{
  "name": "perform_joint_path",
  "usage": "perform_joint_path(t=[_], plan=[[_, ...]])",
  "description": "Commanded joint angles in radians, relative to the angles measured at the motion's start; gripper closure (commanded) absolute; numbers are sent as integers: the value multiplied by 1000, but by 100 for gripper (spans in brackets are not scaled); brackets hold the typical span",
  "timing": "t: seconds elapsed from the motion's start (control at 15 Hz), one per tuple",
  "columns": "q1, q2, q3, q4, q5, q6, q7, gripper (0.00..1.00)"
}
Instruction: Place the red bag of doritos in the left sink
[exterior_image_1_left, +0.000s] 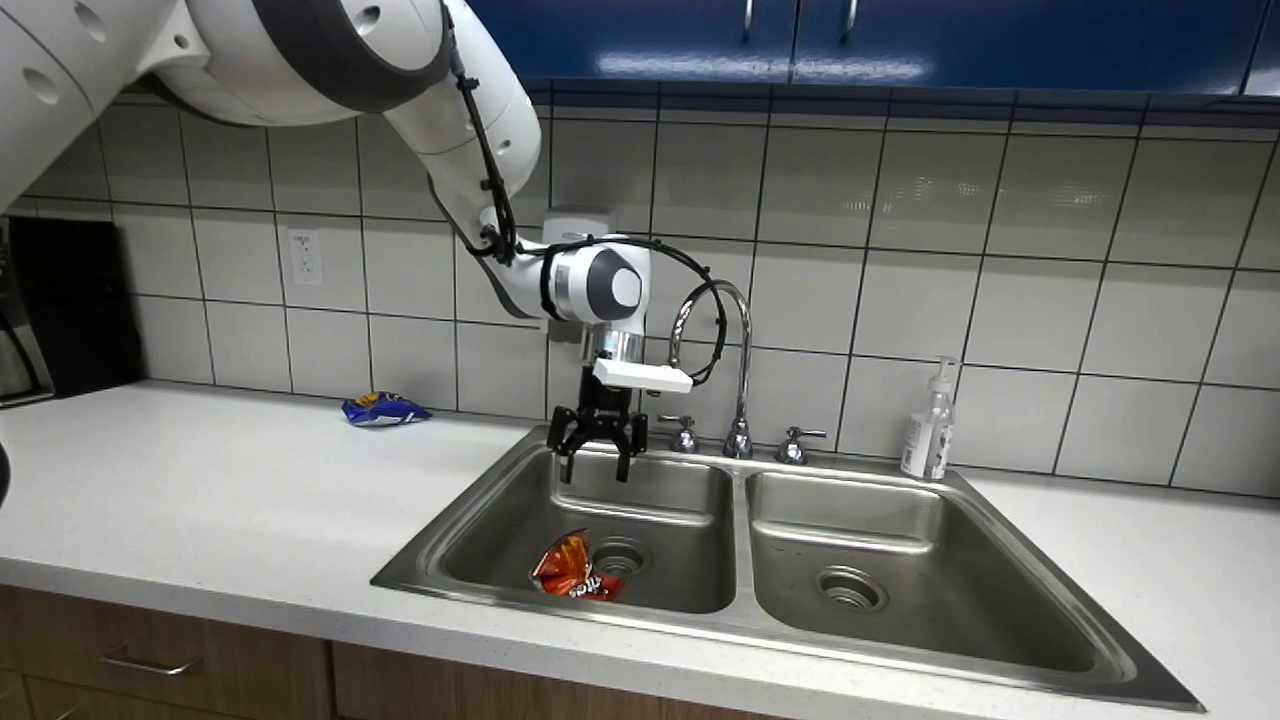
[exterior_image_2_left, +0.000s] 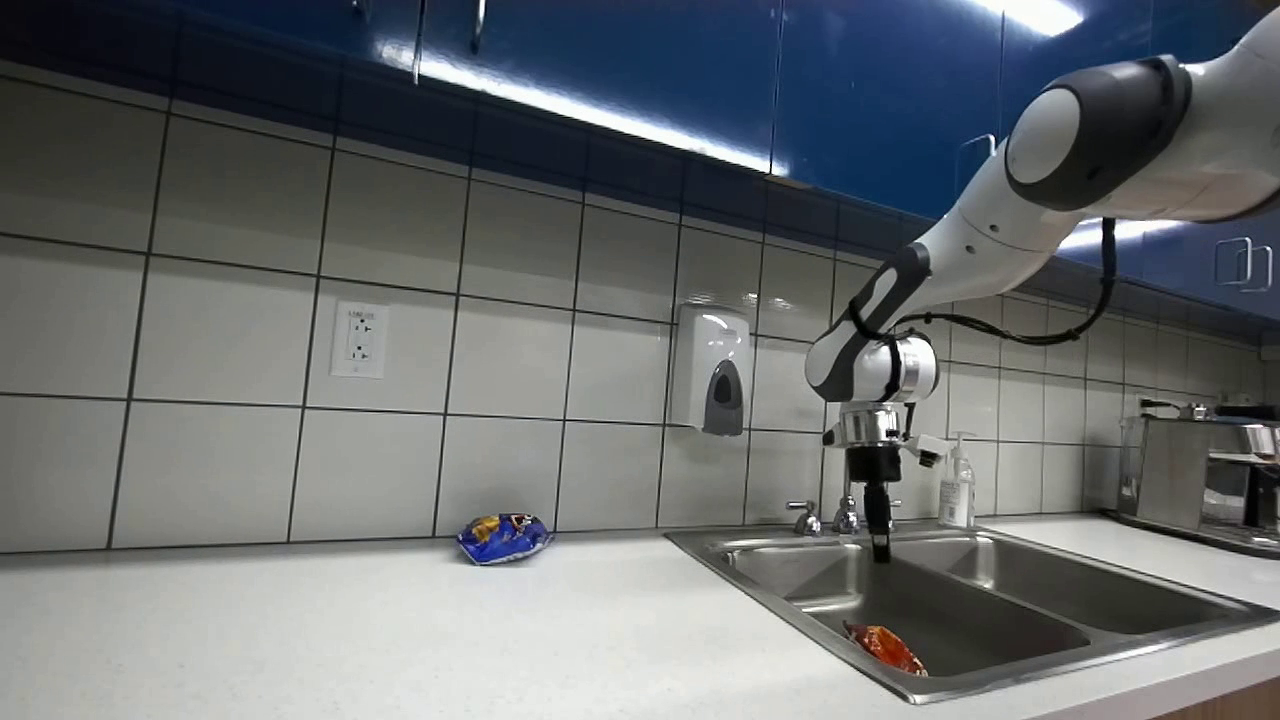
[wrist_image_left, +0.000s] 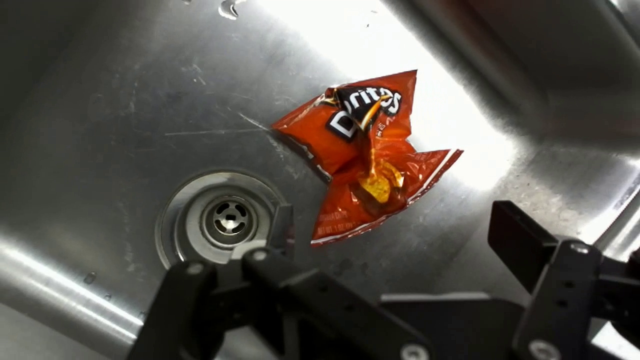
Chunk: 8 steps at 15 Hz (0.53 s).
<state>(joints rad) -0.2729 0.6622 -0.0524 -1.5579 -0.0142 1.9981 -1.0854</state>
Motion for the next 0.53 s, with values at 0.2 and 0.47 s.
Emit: perform_joint_path(t=[0.2,0.47], plan=[[2,-207,-2,-218,-9,-8,15,0],[17,-334,-6,-346,-18,-10,14,0]])
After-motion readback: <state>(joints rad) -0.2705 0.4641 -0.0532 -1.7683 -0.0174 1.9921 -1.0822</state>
